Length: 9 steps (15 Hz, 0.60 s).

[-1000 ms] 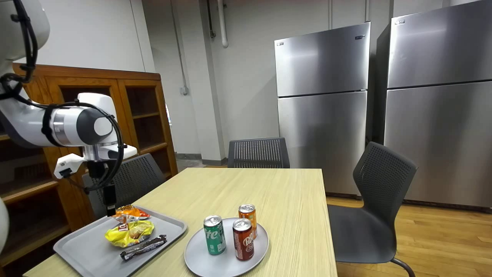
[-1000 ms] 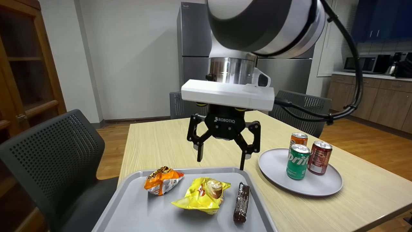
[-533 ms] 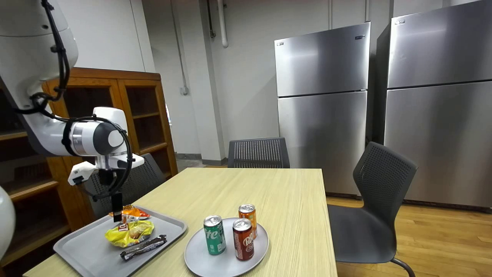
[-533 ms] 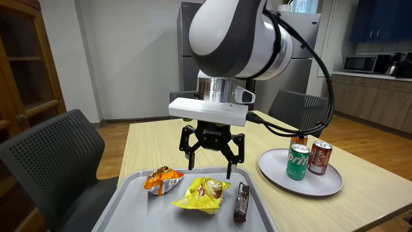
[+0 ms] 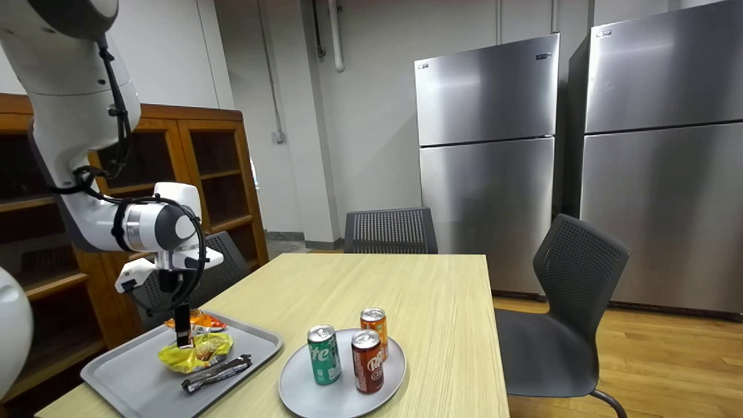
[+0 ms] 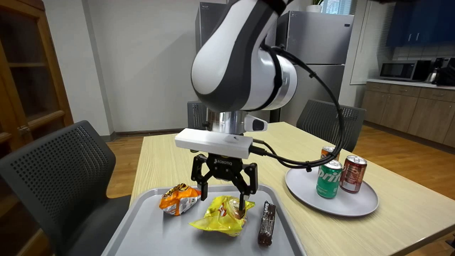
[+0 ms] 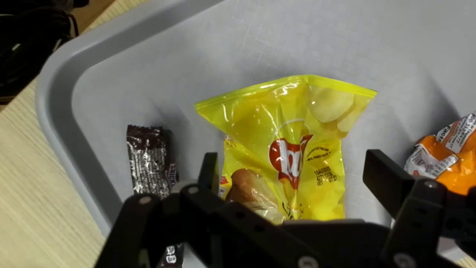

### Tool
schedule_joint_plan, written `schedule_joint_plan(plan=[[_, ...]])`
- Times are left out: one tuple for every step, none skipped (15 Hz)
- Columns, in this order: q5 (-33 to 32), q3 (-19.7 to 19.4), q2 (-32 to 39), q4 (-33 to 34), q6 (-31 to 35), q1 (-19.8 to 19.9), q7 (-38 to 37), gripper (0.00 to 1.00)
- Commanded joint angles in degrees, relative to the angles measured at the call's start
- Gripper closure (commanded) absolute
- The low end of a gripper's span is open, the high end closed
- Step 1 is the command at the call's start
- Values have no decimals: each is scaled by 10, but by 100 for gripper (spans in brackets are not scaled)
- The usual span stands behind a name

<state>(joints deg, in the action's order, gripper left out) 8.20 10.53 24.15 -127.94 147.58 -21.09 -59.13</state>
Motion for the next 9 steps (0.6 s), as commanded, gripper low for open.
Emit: schedule_joint_plan(plan=[[-6,-16,32,36,-14,-18,-27,0],[-6,-18,37,40,-15,-20,-28,0],[-5,-20,41,43,-15,-22,-29,0],[-5,-22,44,46,-15,-23,-29,0],[-5,-24,46,48,-16,-23,-30,0],[-4,-26,48,49,-16,-24,-30,0],[-4,-27,49,51,-18,-24,-29,0],[-2,-26,50,52,-16,-23,-28,25],[-3,-28,50,52,-16,-24,-28,28]])
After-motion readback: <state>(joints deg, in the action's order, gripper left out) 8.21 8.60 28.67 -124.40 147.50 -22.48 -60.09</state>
